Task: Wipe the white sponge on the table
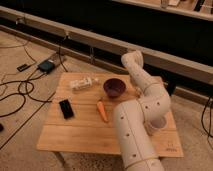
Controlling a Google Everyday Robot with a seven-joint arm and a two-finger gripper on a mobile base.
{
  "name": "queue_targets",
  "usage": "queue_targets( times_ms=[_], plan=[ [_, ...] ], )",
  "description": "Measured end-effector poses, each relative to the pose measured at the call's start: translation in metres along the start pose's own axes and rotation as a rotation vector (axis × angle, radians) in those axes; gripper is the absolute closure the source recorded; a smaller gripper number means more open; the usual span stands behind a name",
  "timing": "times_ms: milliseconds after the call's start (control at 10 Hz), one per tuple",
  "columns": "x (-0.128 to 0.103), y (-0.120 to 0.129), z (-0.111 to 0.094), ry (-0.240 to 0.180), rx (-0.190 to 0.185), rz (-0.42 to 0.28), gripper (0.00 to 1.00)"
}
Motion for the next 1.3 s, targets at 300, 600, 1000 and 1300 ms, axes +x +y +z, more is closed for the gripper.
queue_targets(
  times_ms=[300, 600, 1000, 1300],
  plan=[
    [-0.013, -0.01, -0.008, -0.064, -0.107, 0.015, 1.0],
    [-0.021, -0.009, -0.016, -0.108, -0.191, -0.016, 1.0],
    [-0.01, -0.017, -0.007, -0.075, -0.236, -0.037, 1.0],
    [-0.007, -0.018, -0.005, -0.071, -0.257, -0.045, 1.0]
  ],
)
